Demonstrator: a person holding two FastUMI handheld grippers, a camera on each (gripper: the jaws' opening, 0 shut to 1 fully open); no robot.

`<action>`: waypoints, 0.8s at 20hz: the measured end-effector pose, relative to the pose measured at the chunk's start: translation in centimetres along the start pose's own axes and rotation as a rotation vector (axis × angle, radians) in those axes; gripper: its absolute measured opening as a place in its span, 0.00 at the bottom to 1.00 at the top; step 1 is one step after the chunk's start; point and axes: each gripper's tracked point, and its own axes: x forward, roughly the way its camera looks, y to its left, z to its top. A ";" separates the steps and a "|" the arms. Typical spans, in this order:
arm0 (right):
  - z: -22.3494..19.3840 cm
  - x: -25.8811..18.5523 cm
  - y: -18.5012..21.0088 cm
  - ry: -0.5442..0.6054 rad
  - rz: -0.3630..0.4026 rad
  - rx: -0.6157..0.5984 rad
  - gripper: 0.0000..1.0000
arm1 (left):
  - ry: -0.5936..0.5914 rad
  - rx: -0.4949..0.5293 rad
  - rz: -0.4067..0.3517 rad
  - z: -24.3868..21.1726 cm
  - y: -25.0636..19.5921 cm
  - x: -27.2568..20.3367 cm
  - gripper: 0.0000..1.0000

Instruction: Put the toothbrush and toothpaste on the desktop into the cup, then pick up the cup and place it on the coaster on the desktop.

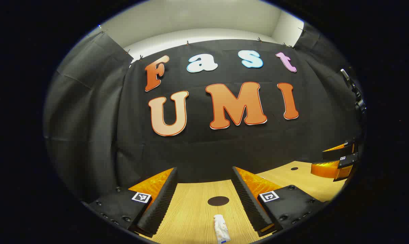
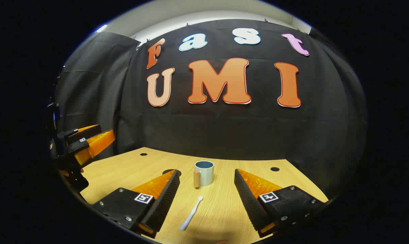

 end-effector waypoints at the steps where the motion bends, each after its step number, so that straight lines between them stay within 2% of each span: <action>1: 0.0 0.0 0.0 0.001 0.001 0.001 0.98 | 0.001 0.000 -0.003 -0.1 -0.1 0.1 1.00; 10: 0.2 0.0 0.0 0.008 0.004 0.009 0.98 | 0.011 -0.020 -0.013 0.0 -0.2 0.5 0.99; 16: 0.2 0.0 0.2 0.038 0.015 -0.007 0.98 | 0.064 -0.061 -0.032 -0.7 0.2 1.3 1.00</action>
